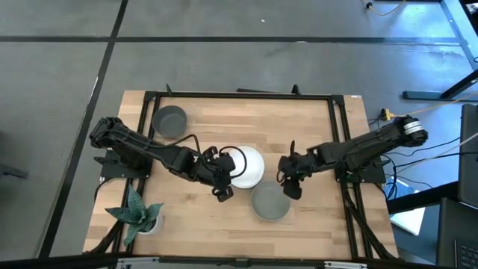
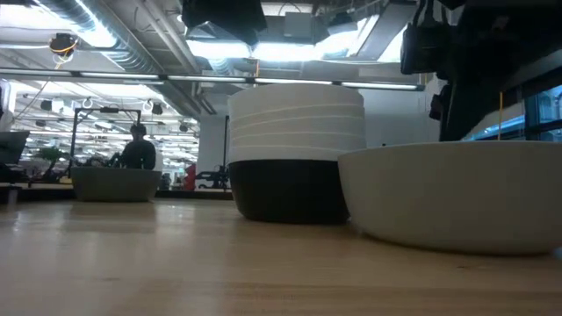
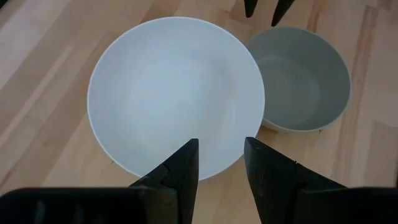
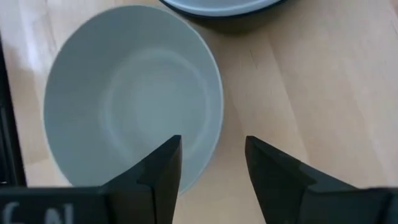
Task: Nest bowls inside each other
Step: Stack the light gray bowl on top of the white bowl
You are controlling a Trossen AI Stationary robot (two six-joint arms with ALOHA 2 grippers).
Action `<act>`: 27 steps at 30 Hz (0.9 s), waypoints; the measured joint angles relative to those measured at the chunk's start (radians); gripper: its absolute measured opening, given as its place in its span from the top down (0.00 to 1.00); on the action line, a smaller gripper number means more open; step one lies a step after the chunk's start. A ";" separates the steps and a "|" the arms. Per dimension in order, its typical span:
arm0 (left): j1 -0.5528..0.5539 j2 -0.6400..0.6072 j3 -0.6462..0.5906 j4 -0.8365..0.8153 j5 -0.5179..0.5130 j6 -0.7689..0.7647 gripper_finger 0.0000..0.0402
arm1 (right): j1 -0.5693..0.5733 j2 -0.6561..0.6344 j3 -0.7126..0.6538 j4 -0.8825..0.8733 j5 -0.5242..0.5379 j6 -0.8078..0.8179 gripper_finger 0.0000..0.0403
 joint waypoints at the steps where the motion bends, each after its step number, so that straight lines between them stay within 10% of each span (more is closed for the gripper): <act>1: -0.001 0.000 0.000 0.000 0.000 0.000 0.69 | 0.007 0.006 0.000 0.003 0.008 0.004 0.56; 18: -0.001 0.000 0.000 0.000 0.001 0.000 0.69 | 0.030 0.132 0.000 0.009 0.031 0.005 0.56; 27: 0.000 0.000 0.000 0.000 0.001 0.000 0.69 | 0.030 0.151 0.000 0.011 0.030 -0.026 0.79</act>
